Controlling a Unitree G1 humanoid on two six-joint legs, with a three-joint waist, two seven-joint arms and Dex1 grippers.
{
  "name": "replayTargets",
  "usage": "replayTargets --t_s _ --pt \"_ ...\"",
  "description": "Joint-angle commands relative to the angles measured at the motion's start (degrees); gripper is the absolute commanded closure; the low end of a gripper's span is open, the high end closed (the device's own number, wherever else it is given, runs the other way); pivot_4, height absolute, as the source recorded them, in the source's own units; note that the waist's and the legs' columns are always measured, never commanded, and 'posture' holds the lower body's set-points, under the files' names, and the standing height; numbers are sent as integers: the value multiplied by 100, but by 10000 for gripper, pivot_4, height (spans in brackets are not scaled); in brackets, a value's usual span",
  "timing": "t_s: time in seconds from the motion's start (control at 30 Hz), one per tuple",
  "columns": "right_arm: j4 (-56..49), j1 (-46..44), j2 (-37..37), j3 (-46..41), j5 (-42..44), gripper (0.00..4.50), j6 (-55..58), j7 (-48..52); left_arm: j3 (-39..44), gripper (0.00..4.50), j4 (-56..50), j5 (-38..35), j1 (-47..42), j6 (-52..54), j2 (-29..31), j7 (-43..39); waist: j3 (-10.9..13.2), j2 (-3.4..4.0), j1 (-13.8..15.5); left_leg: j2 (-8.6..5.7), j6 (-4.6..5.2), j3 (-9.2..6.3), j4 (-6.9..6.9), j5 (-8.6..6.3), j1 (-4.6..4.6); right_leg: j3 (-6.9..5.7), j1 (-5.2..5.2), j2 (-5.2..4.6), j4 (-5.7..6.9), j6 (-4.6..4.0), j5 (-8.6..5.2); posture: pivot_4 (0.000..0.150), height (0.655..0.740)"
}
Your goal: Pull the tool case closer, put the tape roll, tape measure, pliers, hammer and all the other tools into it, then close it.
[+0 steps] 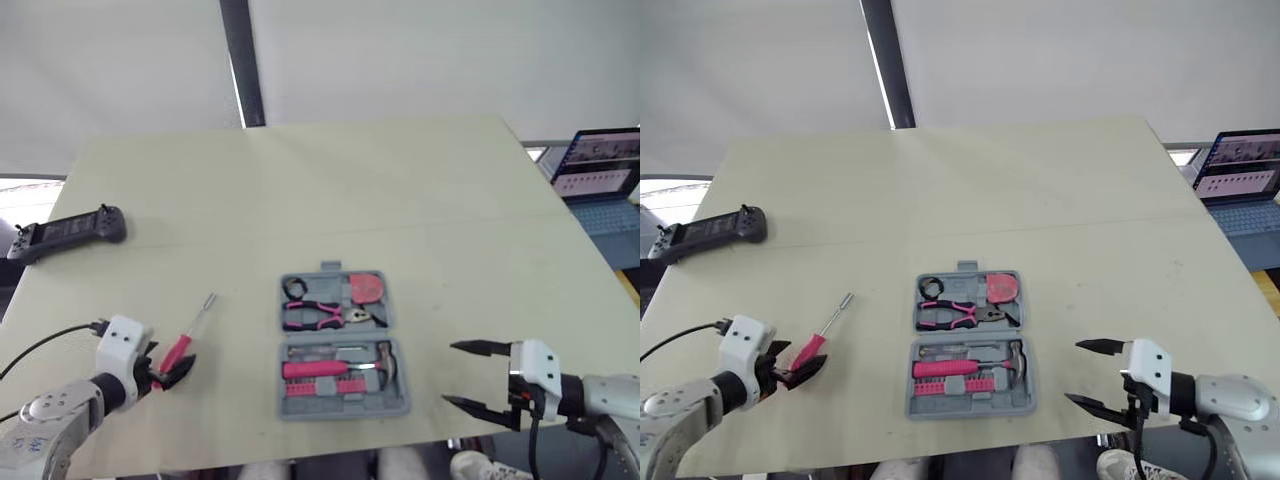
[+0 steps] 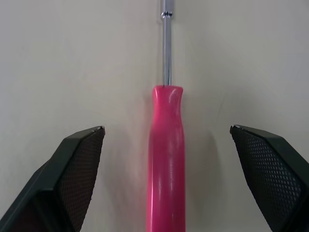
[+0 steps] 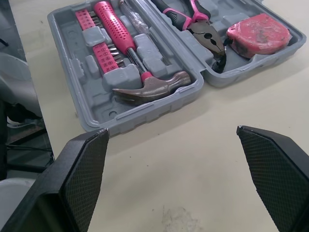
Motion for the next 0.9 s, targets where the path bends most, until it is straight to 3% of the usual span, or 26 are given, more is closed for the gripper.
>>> replayTargets --t_s 0.03,0.47,0.73,0.9 --pt "-228 55 -64 -193 70 379 39 -101 -180 0 73 156 -227 5 -39 42 0 0 14 0 -1 0 0 0 0 0 0 0 0 1 0 1500 7400" --pt "-361 155 -94 -205 62 379 155 -220 -562 0 287 250 -592 151 -87 -118 -7 12 21 -1 -4 -1 1 2 0 0 0 0 1 5 3 1500 7400" --pt "-404 153 -83 -154 47 0 216 -294 -547 38897 174 226 -525 291 -214 -115 -16 26 22 -1 -4 -1 1 2 1 0 1 -1 1 6 3 1500 7400" --pt "-336 179 -87 -199 93 0 180 -267 -662 39048 41 349 -382 108 -164 -180 -16 26 22 -1 -4 -1 1 2 1 0 1 -1 0 6 3 1500 7400"
